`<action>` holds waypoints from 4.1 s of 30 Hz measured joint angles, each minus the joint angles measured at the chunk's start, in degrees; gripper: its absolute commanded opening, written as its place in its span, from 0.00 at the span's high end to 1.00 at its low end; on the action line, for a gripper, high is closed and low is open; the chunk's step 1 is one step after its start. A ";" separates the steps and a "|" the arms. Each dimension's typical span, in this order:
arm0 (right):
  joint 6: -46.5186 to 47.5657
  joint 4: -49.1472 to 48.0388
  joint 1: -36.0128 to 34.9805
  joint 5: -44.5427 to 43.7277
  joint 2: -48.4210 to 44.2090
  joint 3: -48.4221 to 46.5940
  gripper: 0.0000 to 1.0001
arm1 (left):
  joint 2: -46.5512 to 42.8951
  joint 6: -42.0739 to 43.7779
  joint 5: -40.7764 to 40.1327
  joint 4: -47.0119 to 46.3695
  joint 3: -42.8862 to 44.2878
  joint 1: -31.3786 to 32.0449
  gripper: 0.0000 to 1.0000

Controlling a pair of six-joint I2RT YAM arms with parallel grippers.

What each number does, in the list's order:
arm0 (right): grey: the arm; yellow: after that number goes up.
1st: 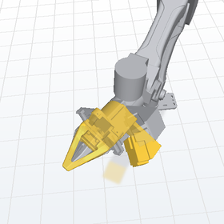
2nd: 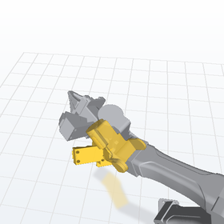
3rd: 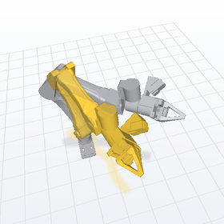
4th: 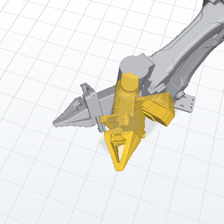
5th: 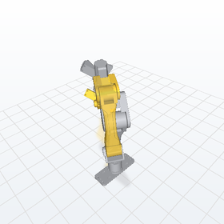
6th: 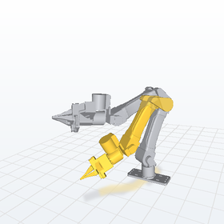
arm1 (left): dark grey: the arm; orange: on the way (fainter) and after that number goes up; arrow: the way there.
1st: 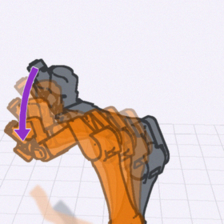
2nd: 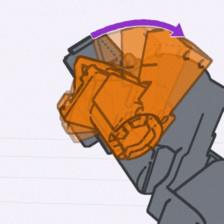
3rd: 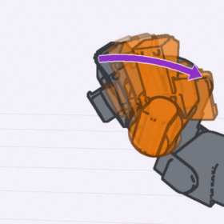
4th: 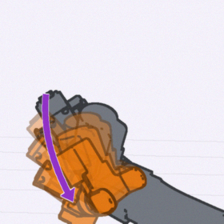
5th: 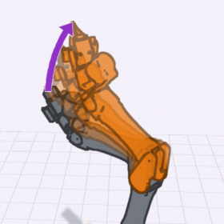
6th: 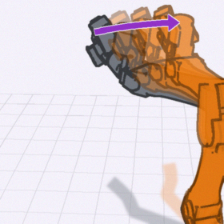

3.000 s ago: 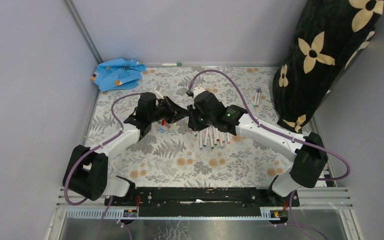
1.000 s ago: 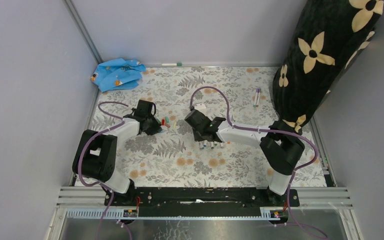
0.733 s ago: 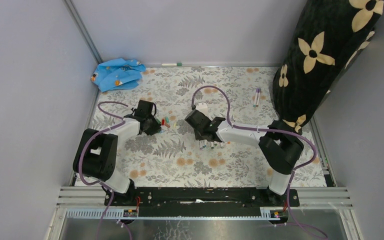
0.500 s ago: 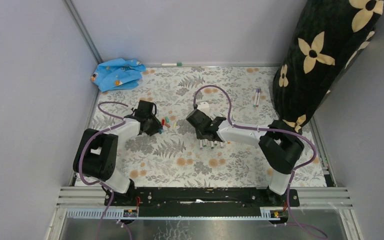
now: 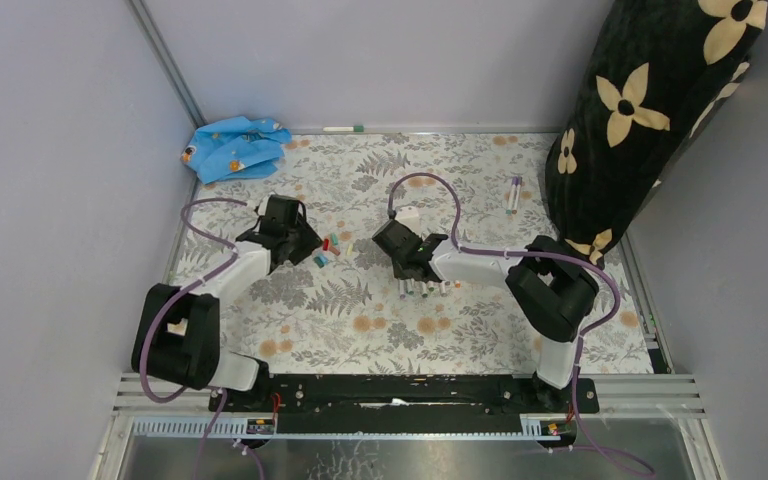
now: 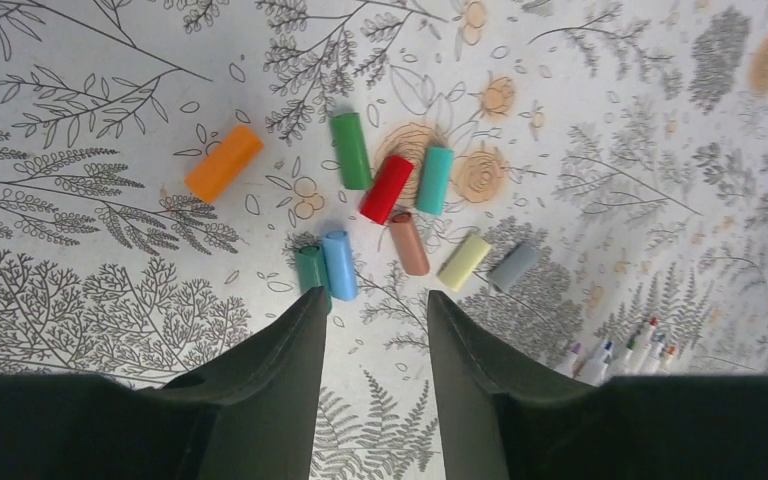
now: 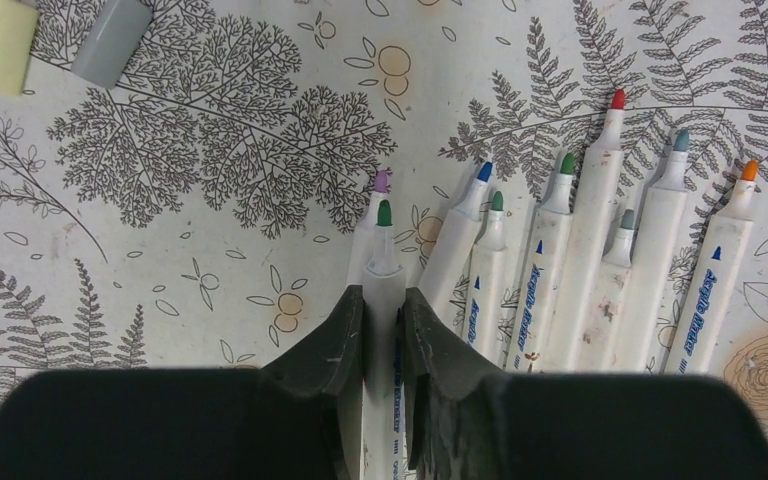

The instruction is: Open the pen caps

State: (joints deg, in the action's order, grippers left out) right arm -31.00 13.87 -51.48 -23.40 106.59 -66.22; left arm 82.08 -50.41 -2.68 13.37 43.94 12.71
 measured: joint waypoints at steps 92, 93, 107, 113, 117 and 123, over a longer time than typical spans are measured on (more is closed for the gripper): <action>13.64 6.62 45.44 8.15 20.70 -28.72 1.00 | -3.30 1.49 7.32 -5.79 10.69 9.44 0.28; 13.62 6.27 45.48 8.24 20.41 -28.24 1.00 | -3.41 1.49 7.32 -5.79 10.69 9.44 0.28; 15.65 6.64 35.85 15.10 2.54 -12.63 1.00 | -9.81 1.46 10.71 -5.55 10.45 9.42 0.24; 15.74 6.45 26.51 20.74 -10.54 -7.82 1.00 | -10.80 -0.39 16.52 -6.25 9.79 9.42 0.24; 15.04 6.45 21.05 24.00 -16.24 -5.64 1.00 | -10.84 -3.17 20.20 -7.82 7.41 9.42 0.24; 13.16 6.58 13.40 26.32 -18.75 -4.57 1.00 | -10.86 -7.30 22.88 -10.47 4.94 9.49 0.24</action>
State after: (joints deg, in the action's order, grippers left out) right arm -17.85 20.45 -38.09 2.92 87.83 -70.78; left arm 71.22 -57.71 20.21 2.90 48.88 22.20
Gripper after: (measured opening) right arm 0.036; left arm 0.761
